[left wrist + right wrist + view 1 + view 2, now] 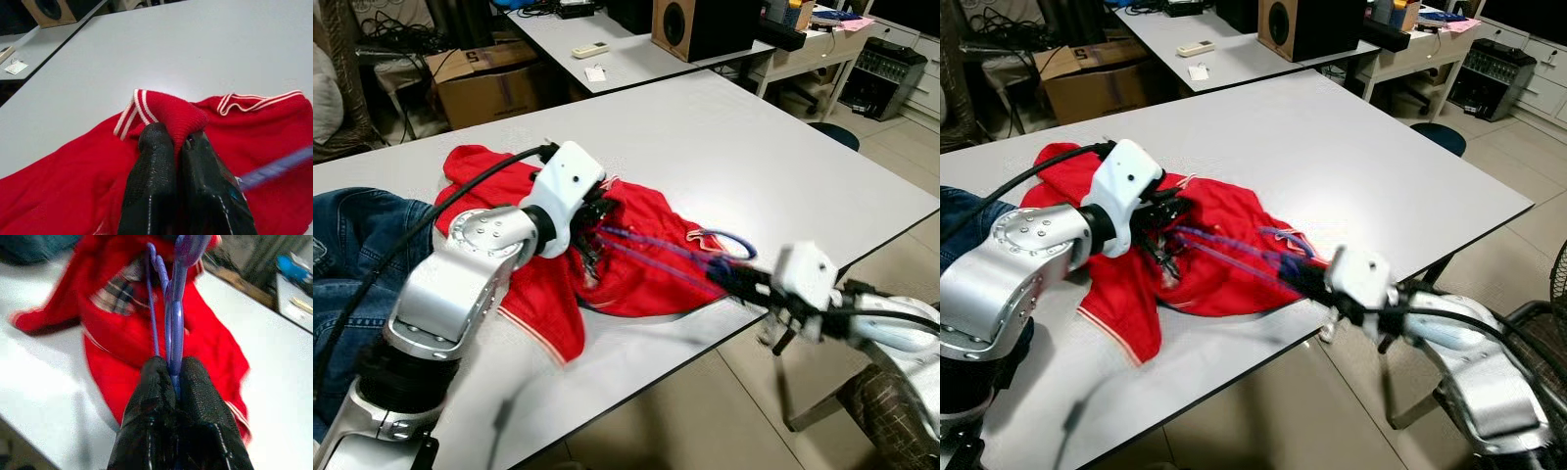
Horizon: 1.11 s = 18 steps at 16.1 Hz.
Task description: Hang hanger
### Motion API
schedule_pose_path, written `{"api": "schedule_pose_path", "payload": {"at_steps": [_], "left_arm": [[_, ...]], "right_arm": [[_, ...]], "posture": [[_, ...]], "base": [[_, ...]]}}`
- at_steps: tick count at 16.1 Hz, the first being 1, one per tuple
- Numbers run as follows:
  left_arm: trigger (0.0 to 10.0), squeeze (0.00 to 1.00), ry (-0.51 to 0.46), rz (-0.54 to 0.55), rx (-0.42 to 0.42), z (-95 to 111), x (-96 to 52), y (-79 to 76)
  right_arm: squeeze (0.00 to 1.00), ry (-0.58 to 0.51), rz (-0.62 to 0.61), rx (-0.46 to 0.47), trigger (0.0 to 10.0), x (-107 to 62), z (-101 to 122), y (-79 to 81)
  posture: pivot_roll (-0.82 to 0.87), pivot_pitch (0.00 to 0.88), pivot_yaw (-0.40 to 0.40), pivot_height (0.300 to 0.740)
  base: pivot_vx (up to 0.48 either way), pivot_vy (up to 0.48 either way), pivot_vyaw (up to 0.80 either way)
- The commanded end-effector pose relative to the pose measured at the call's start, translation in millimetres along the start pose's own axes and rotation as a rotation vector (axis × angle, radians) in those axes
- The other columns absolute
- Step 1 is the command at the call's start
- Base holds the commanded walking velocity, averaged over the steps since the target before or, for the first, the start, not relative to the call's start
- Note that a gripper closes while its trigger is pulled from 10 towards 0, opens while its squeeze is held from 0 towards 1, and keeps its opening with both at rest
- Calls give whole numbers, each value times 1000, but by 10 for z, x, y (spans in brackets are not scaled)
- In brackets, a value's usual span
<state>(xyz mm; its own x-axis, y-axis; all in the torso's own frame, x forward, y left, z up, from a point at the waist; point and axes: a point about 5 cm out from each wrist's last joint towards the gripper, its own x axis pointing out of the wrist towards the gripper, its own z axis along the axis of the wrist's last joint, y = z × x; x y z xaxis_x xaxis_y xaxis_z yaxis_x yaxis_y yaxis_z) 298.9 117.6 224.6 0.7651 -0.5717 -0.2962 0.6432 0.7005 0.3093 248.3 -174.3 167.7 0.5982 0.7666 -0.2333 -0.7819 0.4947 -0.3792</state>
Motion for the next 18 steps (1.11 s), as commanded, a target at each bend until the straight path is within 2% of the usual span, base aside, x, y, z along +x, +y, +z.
{"api": "schedule_pose_path", "payload": {"at_steps": [1, 2, 4, 5, 7, 8, 10, 12, 13, 14, 16, 17, 18], "left_arm": [[902, 0, 17, 3, -4, -47, -1, -16], [314, 0, 18, 36, -8, -56, -3, 29], [157, 0, 26, 85, -7, -73, -9, 98], [471, 0, 25, 98, -10, -73, -9, 117], [706, 0, 27, 130, -15, -76, -13, 166], [941, 0, 30, 135, -13, -85, -21, 178], [1765, 0, 51, 109, 1, -129, -39, 175], [2471, 0, 61, 56, 19, -154, -42, 123], [3373, 0, 68, 16, 26, -173, -53, 76], [3529, 0, 69, 7, 27, -179, -56, 62], [4431, 0, 95, -14, 28, -240, -80, 26], [4941, 0, 102, -16, 33, -254, -89, 21], [5882, 0, 108, -21, 37, -268, -103, 16]], "right_arm": [[0, 69, -41, -1, 10000, 31, -27, 13], [0, 118, -63, 32, 10000, 57, -97, 91], [0, 121, -33, 99, 10000, 76, -142, 307], [0, 119, -31, 110, 10000, 70, -150, 356], [0, 167, -119, 138, 10000, 3, -203, 415], [0, 203, -121, 146, 10000, -40, -224, 446], [0, 317, -28, 113, 10000, -230, -310, 522], [0, 412, 24, 85, 10000, -374, -369, 502], [0, 481, 18, 87, 10000, -501, -426, 434], [0, 505, 1, 88, 10000, -550, -449, 391], [0, 620, -75, 81, 10000, -790, -531, 171], [0, 641, -90, 80, 10000, -842, -538, 120], [0, 668, -111, 72, 10000, -912, -541, 39]], "posture": [[-11, 10, 32, 740], [-7, 10, 29, 740], [-2, 11, 27, 740], [-3, 13, 29, 740], [-9, 21, 40, 740], [-12, 26, 46, 740], [-26, 35, 59, 740], [-30, 38, 62, 740], [-37, 40, 64, 740], [-38, 40, 63, 740], [-39, 40, 57, 740], [-40, 39, 54, 740], [-40, 39, 51, 740]], "base": [[0, 0, 0], [0, 0, 0], [0, 0, 0], [0, 0, 0], [0, 0, 0], [0, 0, 0], [0, 0, 0], [0, 0, 0], [0, 0, 0], [0, 0, 0], [0, 0, 0], [0, 0, 0], [0, 0, 0]]}}
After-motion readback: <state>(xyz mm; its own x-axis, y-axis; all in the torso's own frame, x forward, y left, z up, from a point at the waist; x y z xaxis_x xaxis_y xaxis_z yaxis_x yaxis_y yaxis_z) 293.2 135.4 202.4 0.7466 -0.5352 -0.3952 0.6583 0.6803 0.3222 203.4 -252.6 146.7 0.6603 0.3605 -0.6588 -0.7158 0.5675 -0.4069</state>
